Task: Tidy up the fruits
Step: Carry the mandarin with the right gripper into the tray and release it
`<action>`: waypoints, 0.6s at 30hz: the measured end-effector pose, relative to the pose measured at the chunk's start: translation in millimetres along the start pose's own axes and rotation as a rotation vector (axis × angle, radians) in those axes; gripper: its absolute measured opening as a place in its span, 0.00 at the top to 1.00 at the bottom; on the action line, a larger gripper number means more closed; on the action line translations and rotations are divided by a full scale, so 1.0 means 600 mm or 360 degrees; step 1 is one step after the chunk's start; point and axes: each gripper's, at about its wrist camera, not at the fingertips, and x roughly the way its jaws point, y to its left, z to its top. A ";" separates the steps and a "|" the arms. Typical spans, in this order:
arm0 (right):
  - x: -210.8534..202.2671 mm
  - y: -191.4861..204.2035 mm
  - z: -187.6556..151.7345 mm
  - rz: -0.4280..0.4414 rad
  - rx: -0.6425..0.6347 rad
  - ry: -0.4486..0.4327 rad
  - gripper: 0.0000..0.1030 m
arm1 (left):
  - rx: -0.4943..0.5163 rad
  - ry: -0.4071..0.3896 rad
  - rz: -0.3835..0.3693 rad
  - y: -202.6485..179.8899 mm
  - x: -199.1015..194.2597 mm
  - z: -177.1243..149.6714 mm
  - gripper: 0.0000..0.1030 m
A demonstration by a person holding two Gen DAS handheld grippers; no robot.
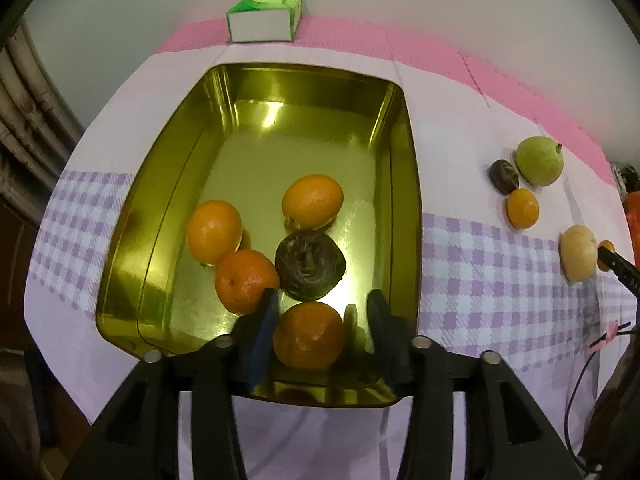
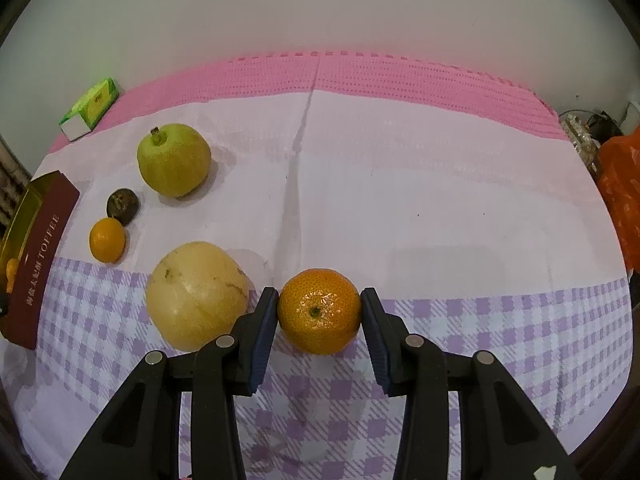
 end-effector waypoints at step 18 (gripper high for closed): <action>-0.057 0.255 0.042 0.0386 -0.0434 -0.0109 0.62 | -0.0214 -0.0271 0.0203 0.093 -0.075 0.032 0.34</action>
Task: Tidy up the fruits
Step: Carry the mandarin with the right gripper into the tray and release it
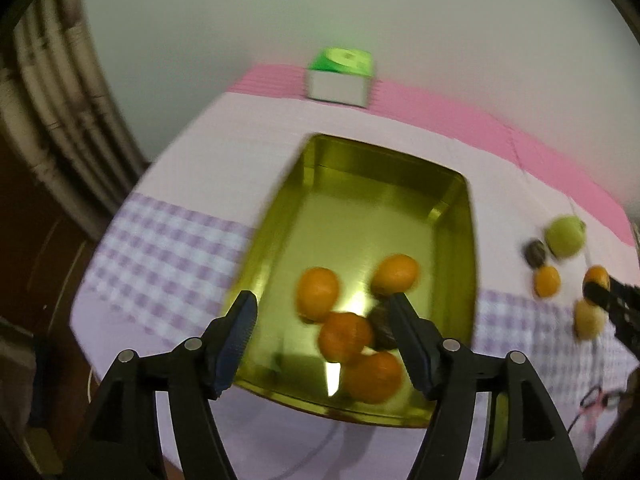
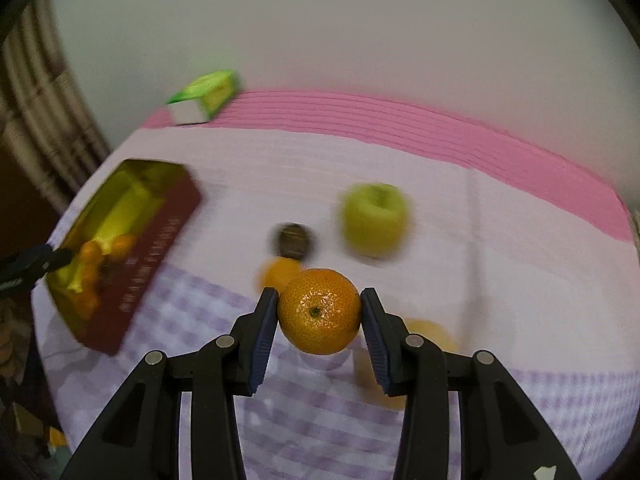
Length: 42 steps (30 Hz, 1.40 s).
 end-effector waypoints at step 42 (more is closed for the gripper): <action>0.163 0.323 0.065 0.0236 -0.0589 0.0155 0.62 | -0.0396 0.0009 0.0178 0.117 0.018 0.002 0.34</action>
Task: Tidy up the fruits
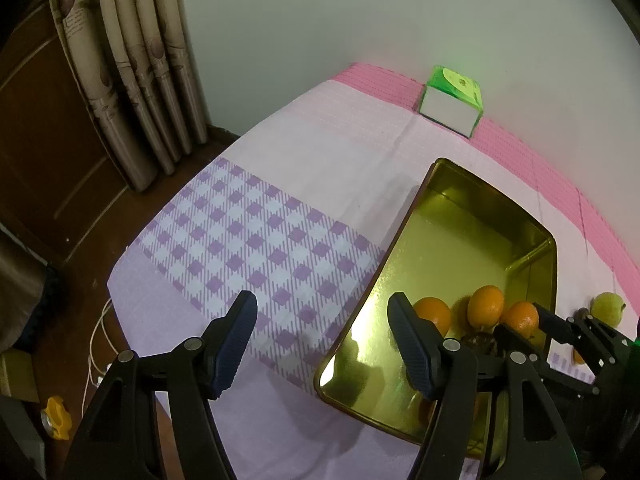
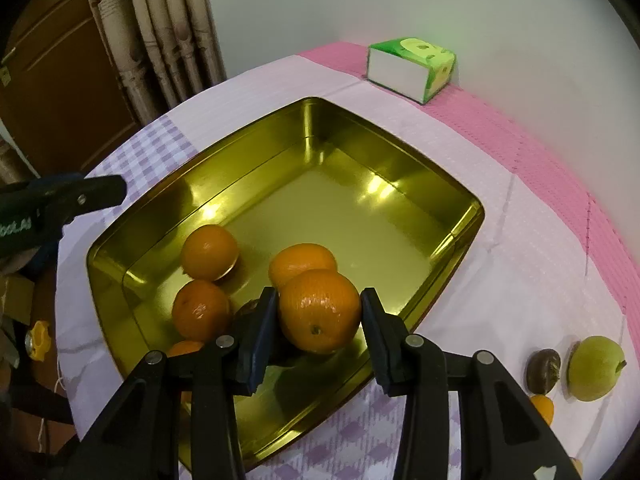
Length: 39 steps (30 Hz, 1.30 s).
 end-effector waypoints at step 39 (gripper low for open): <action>-0.119 -0.079 -0.062 -0.0026 0.0250 -0.0183 0.55 | 0.0203 -0.0106 -0.0024 -0.039 -0.019 -0.007 0.34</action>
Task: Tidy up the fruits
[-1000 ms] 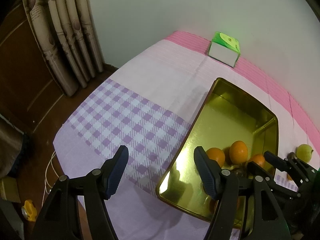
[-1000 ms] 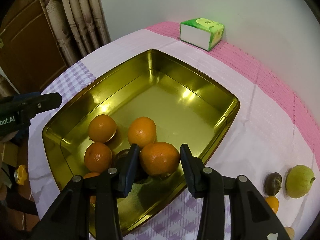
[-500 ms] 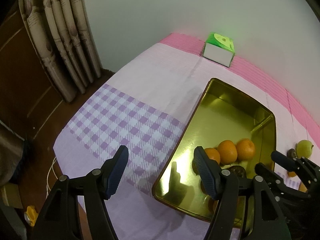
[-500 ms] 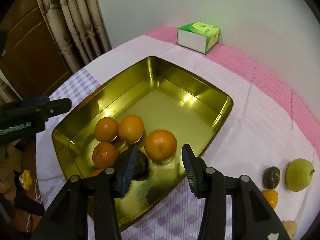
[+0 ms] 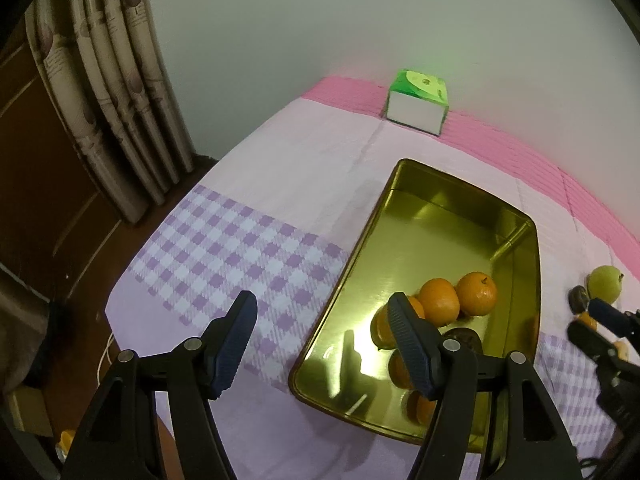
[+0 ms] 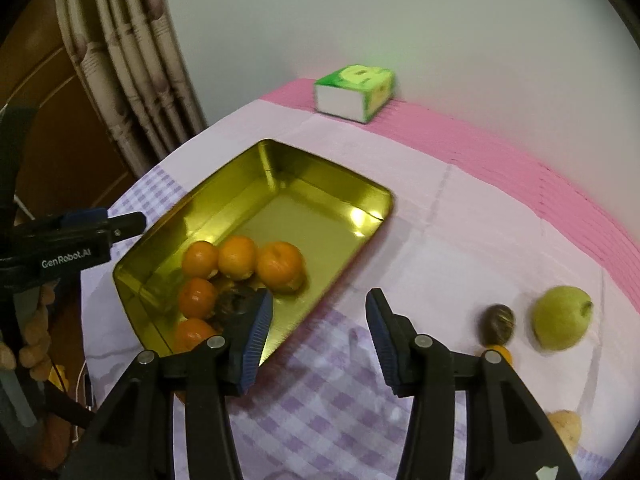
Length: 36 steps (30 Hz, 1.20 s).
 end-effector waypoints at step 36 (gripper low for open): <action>-0.093 -0.298 -0.211 -0.0432 0.0563 0.0123 0.33 | 0.0326 0.0003 -0.0133 -0.108 -0.022 -0.026 0.30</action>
